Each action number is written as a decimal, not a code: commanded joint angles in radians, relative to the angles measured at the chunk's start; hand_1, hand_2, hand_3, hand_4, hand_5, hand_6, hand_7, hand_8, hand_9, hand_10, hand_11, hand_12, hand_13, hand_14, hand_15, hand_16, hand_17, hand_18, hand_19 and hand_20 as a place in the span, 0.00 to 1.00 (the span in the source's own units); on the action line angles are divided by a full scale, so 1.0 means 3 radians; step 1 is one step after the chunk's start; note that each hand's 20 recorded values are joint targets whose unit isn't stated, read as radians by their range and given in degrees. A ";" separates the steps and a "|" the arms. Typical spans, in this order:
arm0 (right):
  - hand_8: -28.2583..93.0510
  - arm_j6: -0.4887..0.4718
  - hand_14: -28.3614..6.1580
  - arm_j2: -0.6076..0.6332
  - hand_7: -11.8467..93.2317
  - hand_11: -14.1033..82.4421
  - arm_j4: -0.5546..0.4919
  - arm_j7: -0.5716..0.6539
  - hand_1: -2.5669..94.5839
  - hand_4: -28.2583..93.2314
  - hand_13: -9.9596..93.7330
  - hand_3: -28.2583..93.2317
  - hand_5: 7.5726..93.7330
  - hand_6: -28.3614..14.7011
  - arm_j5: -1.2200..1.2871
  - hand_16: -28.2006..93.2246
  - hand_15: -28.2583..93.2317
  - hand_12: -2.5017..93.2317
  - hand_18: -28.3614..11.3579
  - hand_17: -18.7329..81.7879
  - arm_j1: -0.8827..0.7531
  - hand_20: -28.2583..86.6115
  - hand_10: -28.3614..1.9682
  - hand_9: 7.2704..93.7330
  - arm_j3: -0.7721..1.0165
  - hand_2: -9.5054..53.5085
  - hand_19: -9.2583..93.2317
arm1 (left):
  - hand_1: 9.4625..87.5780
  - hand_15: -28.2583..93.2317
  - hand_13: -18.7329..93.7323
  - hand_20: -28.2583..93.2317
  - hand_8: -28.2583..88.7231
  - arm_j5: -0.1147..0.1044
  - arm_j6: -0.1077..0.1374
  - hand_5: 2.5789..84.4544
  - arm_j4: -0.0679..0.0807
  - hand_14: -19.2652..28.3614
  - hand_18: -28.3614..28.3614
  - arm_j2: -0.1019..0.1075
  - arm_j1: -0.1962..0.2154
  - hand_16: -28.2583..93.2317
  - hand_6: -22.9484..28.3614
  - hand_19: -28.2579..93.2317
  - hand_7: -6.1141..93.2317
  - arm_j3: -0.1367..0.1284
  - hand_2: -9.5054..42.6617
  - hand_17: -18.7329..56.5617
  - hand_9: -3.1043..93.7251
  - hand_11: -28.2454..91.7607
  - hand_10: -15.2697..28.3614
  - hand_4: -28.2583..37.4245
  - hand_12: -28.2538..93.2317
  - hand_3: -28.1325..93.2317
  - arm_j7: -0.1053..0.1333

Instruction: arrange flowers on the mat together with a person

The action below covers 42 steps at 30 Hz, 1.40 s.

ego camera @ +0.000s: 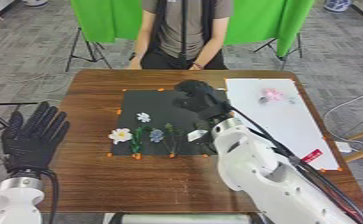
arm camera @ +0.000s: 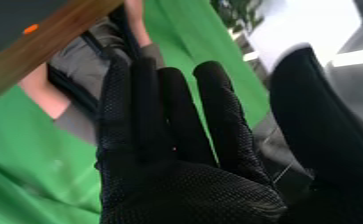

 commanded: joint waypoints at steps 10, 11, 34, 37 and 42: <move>0.15 0.0078 0.47 0.0520 0.25 0.21 -0.0305 -0.1019 0.28 0.05 0.34 0.83 0.36 0.55 0.1625 0.31 0.37 0.17 0.34 0.30 -0.1491 0.32 0.49 0.33 0.1849 0.29 0.48 | 0.20 0.41 0.37 0.31 0.16 0.0044 -0.0082 0.47 -0.0056 0.66 0.69 -0.0079 0.0166 0.18 0.60 0.44 0.18 -0.0105 0.44 0.18 0.38 0.37 0.65 0.00 0.28 0.79 0.0105; 0.15 0.0048 0.47 0.0507 0.25 0.21 -0.0317 -0.1038 0.28 0.05 0.34 0.83 0.36 0.55 0.1771 0.32 0.37 0.17 0.34 0.29 -0.1543 0.32 0.49 0.33 0.1931 0.29 0.48 | 0.20 0.40 0.37 0.31 0.16 0.0043 -0.0078 0.47 -0.0066 0.66 0.69 -0.0081 0.0180 0.18 0.60 0.44 0.18 -0.0113 0.44 0.18 0.37 0.37 0.64 0.00 0.28 0.79 0.0112; 0.16 -0.0091 0.44 0.0291 0.21 0.18 -0.0566 -0.1389 0.23 0.05 0.35 0.82 0.34 0.55 0.3142 0.38 0.31 0.18 0.31 0.29 -0.2507 0.34 0.47 0.32 0.2904 0.31 0.45 | 0.20 0.40 0.37 0.31 0.16 0.0083 -0.0118 0.46 -0.0038 0.65 0.69 -0.0003 0.0122 0.18 0.60 0.43 0.18 -0.0146 0.44 0.18 0.37 0.37 0.64 0.00 0.28 0.79 0.0113; 0.16 -0.0131 0.44 0.0280 0.21 0.18 -0.0572 -0.1399 0.23 0.05 0.36 0.82 0.34 0.55 0.3180 0.38 0.31 0.18 0.31 0.29 -0.2515 0.34 0.47 0.32 0.2913 0.31 0.45 | 0.20 0.40 0.37 0.31 0.16 0.0074 -0.0119 0.46 -0.0036 0.65 0.69 0.0002 0.0104 0.18 0.60 0.43 0.18 -0.0131 0.44 0.18 0.38 0.37 0.64 0.00 0.28 0.78 0.0122; 0.16 -0.0181 0.44 0.0272 0.22 0.18 -0.0578 -0.1417 0.23 0.05 0.36 0.82 0.34 0.55 0.3174 0.39 0.31 0.18 0.31 0.29 -0.2501 0.34 0.47 0.32 0.2896 0.31 0.45 | 0.20 0.40 0.37 0.31 0.16 0.0080 -0.0121 0.46 -0.0037 0.65 0.69 -0.0001 0.0103 0.18 0.60 0.43 0.18 -0.0135 0.44 0.18 0.38 0.37 0.64 0.00 0.28 0.79 0.0121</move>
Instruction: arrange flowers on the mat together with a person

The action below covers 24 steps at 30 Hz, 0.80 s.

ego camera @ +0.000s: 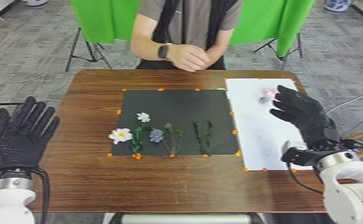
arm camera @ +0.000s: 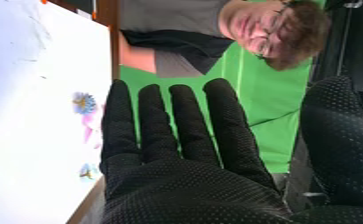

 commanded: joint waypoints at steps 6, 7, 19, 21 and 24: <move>0.16 -0.0012 0.44 -0.0038 0.22 0.18 -0.0049 -0.0034 0.23 0.05 0.36 0.82 0.34 0.55 0.0026 0.39 0.30 0.18 0.31 0.29 -0.0041 0.34 0.47 0.32 0.0012 0.31 0.45 | 0.20 0.39 0.37 0.31 0.16 -0.0028 -0.0019 0.46 0.0005 0.65 0.69 -0.0001 0.0036 0.18 0.59 0.43 0.18 0.0026 0.44 0.18 0.38 0.37 0.64 0.00 0.28 0.79 0.0048; 0.16 -0.0007 0.44 -0.0035 0.22 0.18 -0.0042 -0.0031 0.23 0.05 0.36 0.82 0.34 0.55 0.0034 0.39 0.31 0.18 0.31 0.29 -0.0021 0.34 0.47 0.32 -0.0007 0.31 0.45 | 0.20 0.39 0.37 0.31 0.16 -0.0024 -0.0025 0.46 0.0005 0.65 0.69 -0.0016 0.0049 0.18 0.60 0.43 0.18 0.0015 0.44 0.18 0.38 0.37 0.64 0.00 0.28 0.79 0.0039; 0.16 -0.0009 0.43 -0.0055 0.22 0.18 -0.0075 0.0154 0.24 0.05 0.37 0.83 0.35 0.55 -0.0014 0.40 0.31 0.18 0.30 0.29 0.0023 0.34 0.47 0.33 -0.0070 0.32 0.46 | 0.20 0.40 0.37 0.31 0.16 -0.0050 -0.0015 0.47 0.0008 0.65 0.69 -0.0017 0.0046 0.18 0.60 0.43 0.18 0.0025 0.44 0.18 0.38 0.37 0.64 0.00 0.28 0.79 0.0022; 0.16 -0.0008 0.42 -0.0056 0.23 0.19 -0.0073 0.0147 0.25 0.05 0.37 0.83 0.35 0.55 -0.0016 0.40 0.32 0.18 0.29 0.29 0.0018 0.34 0.47 0.33 -0.0075 0.33 0.47 | 0.20 0.40 0.37 0.31 0.16 -0.0058 -0.0030 0.47 0.0015 0.65 0.69 0.0000 0.0039 0.18 0.60 0.43 0.18 0.0038 0.44 0.18 0.38 0.37 0.64 0.00 0.28 0.79 0.0013; 0.16 -0.0050 0.41 -0.0054 0.23 0.19 -0.0070 0.0132 0.25 0.05 0.37 0.83 0.36 0.55 -0.0014 0.40 0.33 0.18 0.29 0.29 0.0022 0.34 0.46 0.32 -0.0074 0.34 0.48 | 0.20 0.40 0.37 0.31 0.16 -0.0048 -0.0035 0.47 0.0019 0.65 0.69 -0.0003 0.0034 0.18 0.60 0.43 0.18 0.0038 0.44 0.18 0.38 0.37 0.64 0.00 0.28 0.79 0.0001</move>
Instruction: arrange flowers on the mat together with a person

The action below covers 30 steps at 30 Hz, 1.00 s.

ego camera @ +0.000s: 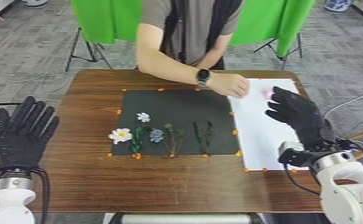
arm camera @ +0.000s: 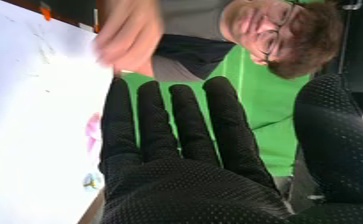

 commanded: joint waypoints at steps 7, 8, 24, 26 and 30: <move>0.15 -0.0104 0.41 -0.0022 0.23 0.19 -0.0007 0.0082 0.25 0.04 0.37 0.83 0.36 0.55 -0.0047 0.39 0.34 0.18 0.29 0.29 0.0054 0.34 0.47 0.32 -0.0051 0.34 0.48 | 0.20 0.40 0.37 0.31 0.16 -0.0021 -0.0030 0.47 0.0013 0.65 0.69 -0.0001 0.0059 0.18 0.60 0.43 0.18 0.0025 0.44 0.18 0.38 0.37 0.64 0.00 0.28 0.79 -0.0004; 0.15 -0.0104 0.41 -0.0026 0.23 0.19 -0.0010 0.0080 0.25 0.04 0.37 0.83 0.35 0.55 -0.0043 0.38 0.34 0.18 0.29 0.29 0.0042 0.34 0.47 0.32 -0.0045 0.34 0.48 | 0.20 0.40 0.37 0.31 0.16 -0.0025 -0.0036 0.47 0.0011 0.65 0.70 0.0004 0.0063 0.18 0.60 0.43 0.18 0.0030 0.44 0.18 0.38 0.37 0.64 0.00 0.28 0.79 0.0000; 0.15 -0.0130 0.42 -0.0056 0.24 0.20 -0.0014 0.0279 0.27 0.04 0.37 0.83 0.35 0.55 -0.0134 0.37 0.35 0.17 0.29 0.29 0.0049 0.33 0.46 0.32 0.0058 0.34 0.49 | 0.20 0.39 0.37 0.31 0.16 0.0010 -0.0069 0.47 -0.0007 0.65 0.70 -0.0031 0.0131 0.18 0.60 0.43 0.18 0.0034 0.44 0.18 0.38 0.37 0.63 0.00 0.29 0.79 0.0020; 0.15 -0.0079 0.44 -0.0034 0.24 0.20 -0.0010 0.0289 0.27 0.04 0.37 0.83 0.35 0.55 -0.0187 0.37 0.34 0.17 0.33 0.30 0.0044 0.32 0.45 0.32 0.0101 0.34 0.47 | 0.20 0.39 0.37 0.31 0.16 0.0013 -0.0063 0.47 -0.0014 0.65 0.70 -0.0034 0.0141 0.18 0.60 0.43 0.18 0.0031 0.44 0.18 0.38 0.37 0.63 0.00 0.29 0.79 0.0035; 0.15 -0.0090 0.50 0.0046 0.24 0.20 -0.0001 0.0347 0.28 0.04 0.37 0.83 0.35 0.55 -0.0690 0.35 0.33 0.17 0.43 0.31 0.0052 0.31 0.43 0.32 0.0203 0.33 0.43 | 0.20 0.39 0.37 0.31 0.16 0.0011 -0.0059 0.47 -0.0006 0.65 0.70 -0.0036 0.0129 0.18 0.60 0.43 0.18 0.0025 0.44 0.18 0.38 0.37 0.63 0.00 0.29 0.79 0.0017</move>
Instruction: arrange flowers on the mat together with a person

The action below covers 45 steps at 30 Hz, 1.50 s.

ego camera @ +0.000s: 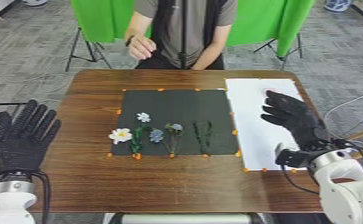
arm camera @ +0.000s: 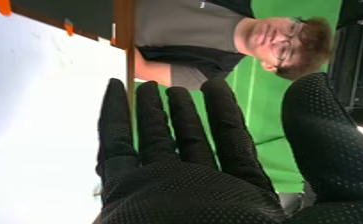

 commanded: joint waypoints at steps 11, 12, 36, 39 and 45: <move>0.15 -0.0266 0.54 0.0388 0.24 0.20 0.0171 0.0726 0.37 0.02 0.34 0.85 0.33 0.55 -0.2575 0.30 0.32 0.16 0.54 0.33 0.0541 0.27 0.41 0.29 -0.0126 0.18 0.35 | 0.20 0.39 0.37 0.31 0.16 0.0023 -0.0008 0.48 -0.0017 0.65 0.70 -0.0066 0.0084 0.18 0.60 0.43 0.19 0.0108 0.45 0.18 0.38 0.37 0.64 0.00 0.29 0.79 -0.0023; 0.15 -0.0308 0.54 0.0417 0.24 0.20 0.0216 0.0787 0.38 0.02 0.34 0.85 0.33 0.55 -0.2768 0.29 0.32 0.16 0.54 0.33 0.0651 0.27 0.41 0.28 -0.0216 0.16 0.35 | 0.20 0.39 0.37 0.31 0.16 0.0019 -0.0005 0.48 -0.0014 0.65 0.70 -0.0066 0.0084 0.18 0.60 0.43 0.19 0.0107 0.45 0.18 0.38 0.37 0.63 0.00 0.29 0.79 -0.0027; 0.13 -0.0248 0.50 0.0977 0.27 0.23 0.1805 0.1327 0.45 0.00 0.36 0.88 0.35 0.55 -0.3322 0.25 0.38 0.13 0.38 0.37 0.2507 0.31 0.42 0.29 -0.1941 0.10 0.54 | 0.21 0.40 0.37 0.31 0.16 0.0029 0.0044 0.48 -0.0038 0.65 0.69 -0.0086 0.0150 0.18 0.60 0.43 0.19 0.0089 0.45 0.18 0.38 0.37 0.64 0.00 0.29 0.79 0.0000; 0.13 -0.0244 0.50 0.1026 0.25 0.23 0.1968 0.1340 0.44 0.00 0.36 0.88 0.33 0.49 -0.3252 0.25 0.38 0.13 0.38 0.37 0.2711 0.31 0.42 0.29 -0.2178 0.10 0.55 | 0.21 0.40 0.37 0.31 0.16 0.0031 0.0029 0.48 -0.0005 0.65 0.69 -0.0053 0.0065 0.18 0.60 0.43 0.19 0.0119 0.45 0.18 0.38 0.37 0.64 0.00 0.29 0.79 -0.0028; 0.14 -0.0259 0.51 0.1055 0.24 0.23 0.2172 0.1358 0.45 0.00 0.35 0.88 0.35 0.47 -0.3193 0.25 0.38 0.13 0.38 0.36 0.2980 0.30 0.42 0.30 -0.2528 0.09 0.55 | 0.21 0.40 0.37 0.31 0.16 0.0126 0.0096 0.48 -0.0001 0.65 0.69 -0.0038 0.0043 0.18 0.60 0.43 0.19 0.0127 0.45 0.18 0.38 0.37 0.64 0.00 0.29 0.79 -0.0078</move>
